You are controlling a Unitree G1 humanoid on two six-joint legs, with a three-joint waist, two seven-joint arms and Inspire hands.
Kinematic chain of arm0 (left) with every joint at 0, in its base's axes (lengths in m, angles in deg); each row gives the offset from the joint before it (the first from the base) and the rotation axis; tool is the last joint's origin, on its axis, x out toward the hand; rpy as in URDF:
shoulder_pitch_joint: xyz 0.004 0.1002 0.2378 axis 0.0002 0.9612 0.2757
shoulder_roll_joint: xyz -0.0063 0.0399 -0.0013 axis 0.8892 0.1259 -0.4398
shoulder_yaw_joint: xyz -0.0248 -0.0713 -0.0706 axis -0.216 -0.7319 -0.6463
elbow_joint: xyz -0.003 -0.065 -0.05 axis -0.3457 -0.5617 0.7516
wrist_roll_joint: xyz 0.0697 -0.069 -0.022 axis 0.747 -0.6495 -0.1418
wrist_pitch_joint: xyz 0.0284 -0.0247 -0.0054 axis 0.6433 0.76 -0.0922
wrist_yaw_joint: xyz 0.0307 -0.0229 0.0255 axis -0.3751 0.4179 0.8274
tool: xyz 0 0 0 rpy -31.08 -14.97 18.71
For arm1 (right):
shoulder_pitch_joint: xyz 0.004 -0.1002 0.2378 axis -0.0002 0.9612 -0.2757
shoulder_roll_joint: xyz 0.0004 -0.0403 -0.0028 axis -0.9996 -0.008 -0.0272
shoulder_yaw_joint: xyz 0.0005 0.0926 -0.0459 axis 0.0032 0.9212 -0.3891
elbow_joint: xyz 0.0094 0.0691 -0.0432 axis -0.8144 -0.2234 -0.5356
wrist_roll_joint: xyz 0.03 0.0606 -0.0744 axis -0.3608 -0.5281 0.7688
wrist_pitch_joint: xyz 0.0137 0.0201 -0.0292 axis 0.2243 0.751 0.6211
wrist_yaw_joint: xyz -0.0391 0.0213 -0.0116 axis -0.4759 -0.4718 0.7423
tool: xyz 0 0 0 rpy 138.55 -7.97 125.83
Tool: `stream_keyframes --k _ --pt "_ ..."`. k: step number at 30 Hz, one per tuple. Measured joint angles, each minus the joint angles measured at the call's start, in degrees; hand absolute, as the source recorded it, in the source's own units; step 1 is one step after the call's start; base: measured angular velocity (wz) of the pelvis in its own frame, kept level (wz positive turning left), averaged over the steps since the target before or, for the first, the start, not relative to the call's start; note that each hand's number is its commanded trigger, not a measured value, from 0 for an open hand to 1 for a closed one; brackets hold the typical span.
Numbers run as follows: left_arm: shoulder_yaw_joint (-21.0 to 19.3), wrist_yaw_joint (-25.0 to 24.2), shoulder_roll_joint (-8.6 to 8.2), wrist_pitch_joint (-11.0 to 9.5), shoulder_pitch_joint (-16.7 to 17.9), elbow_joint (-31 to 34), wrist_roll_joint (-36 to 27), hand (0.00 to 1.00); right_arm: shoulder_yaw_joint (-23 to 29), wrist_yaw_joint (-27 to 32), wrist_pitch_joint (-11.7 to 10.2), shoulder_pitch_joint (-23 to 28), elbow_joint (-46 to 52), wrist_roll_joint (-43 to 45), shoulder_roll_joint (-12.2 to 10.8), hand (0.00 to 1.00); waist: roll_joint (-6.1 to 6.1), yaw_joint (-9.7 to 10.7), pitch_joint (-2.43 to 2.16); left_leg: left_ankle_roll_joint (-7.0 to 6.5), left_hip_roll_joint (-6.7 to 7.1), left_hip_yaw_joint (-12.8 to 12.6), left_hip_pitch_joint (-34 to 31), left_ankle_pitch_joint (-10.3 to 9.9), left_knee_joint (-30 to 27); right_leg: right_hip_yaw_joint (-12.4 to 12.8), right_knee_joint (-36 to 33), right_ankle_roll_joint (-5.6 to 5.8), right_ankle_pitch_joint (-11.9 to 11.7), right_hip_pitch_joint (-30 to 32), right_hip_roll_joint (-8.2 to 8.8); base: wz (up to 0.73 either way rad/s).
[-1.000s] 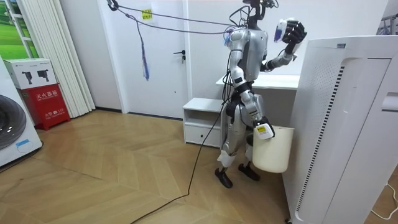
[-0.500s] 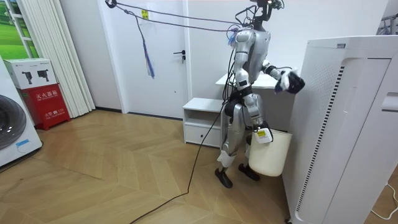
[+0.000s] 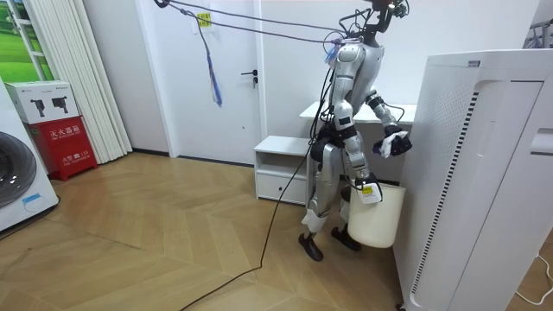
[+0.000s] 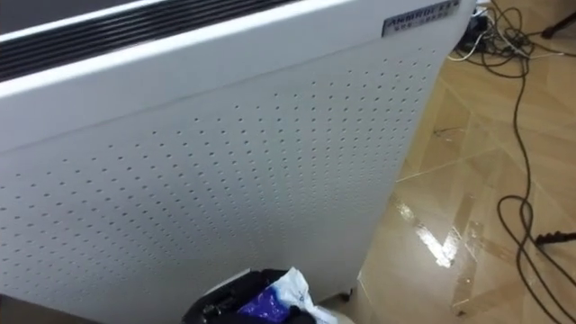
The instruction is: Pick garbage
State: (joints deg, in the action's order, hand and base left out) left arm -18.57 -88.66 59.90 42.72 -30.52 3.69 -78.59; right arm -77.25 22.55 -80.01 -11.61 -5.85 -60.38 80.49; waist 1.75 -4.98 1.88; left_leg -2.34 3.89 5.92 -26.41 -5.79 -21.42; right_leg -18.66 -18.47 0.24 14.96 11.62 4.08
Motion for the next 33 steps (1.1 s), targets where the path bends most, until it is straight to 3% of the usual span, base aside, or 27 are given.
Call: stream_keyframes --k 10,17,18,19,25,33 --pt "0.7 1.1 -0.02 -1.0 -0.7 -7.4 2.1 1.0 0.0 0.7 0.0 -0.9 -0.9 -0.2 0.2 1.0 0.41 0.2 0.47 -0.56 -0.85 -2.9 -4.0 1.1 -0.1 -1.6 -1.2 -0.46 0.3 3.5 0.14 0.09" --pt "0.6 2.1 0.8 -1.6 -1.3 -12.8 9.2 1.0 0.0 1.0 -0.1 -1.6 -1.3 -2.0 0.3 1.0 0.27 0.1 0.56 -0.77 -0.42 -3.4 -4.2 2.6 1.9 -0.3 -2.3 -0.47 0.3 5.4 0.72 0.0" --pt "0.5 2.6 0.87 -1.7 -1.4 -12.8 11.7 0.66 0.0 1.0 -0.4 -1.6 -1.5 -2.1 0.3 1.0 0.27 0.2 0.56 -0.81 -0.37 -3.4 -4.4 2.9 2.2 -0.4 -2.3 -0.47 0.3 5.6 0.81 0.0" --pt "0.5 3.1 0.88 -2.0 -1.4 -12.8 14.1 0.0 0.0 1.0 -0.5 -1.6 -1.6 -2.2 0.3 1.0 0.24 0.2 0.57 -0.86 -0.31 -3.5 -4.4 3.1 2.5 -0.4 -2.4 -0.47 0.3 5.9 0.9 0.0" --pt "0.7 6.0 1.08 -3.8 -1.4 -12.9 17.8 0.0 -0.8 1.5 -1.3 -1.6 -1.9 -2.5 0.4 1.0 -0.01 0.3 0.64 -0.97 -0.33 -3.8 -5.1 3.6 2.7 -0.4 -3.2 -0.48 0.3 7.1 1.15 0.0" --pt "0.7 8.5 1.19 -3.9 -1.4 -12.9 20.4 0.0 -1.8 1.8 -1.9 -1.6 -1.9 -2.6 0.5 1.0 -0.75 0.5 0.58 -1.17 -0.33 -4.2 -5.1 3.7 2.5 -0.2 -3.8 -0.47 0.3 7.4 1.71 -0.02"
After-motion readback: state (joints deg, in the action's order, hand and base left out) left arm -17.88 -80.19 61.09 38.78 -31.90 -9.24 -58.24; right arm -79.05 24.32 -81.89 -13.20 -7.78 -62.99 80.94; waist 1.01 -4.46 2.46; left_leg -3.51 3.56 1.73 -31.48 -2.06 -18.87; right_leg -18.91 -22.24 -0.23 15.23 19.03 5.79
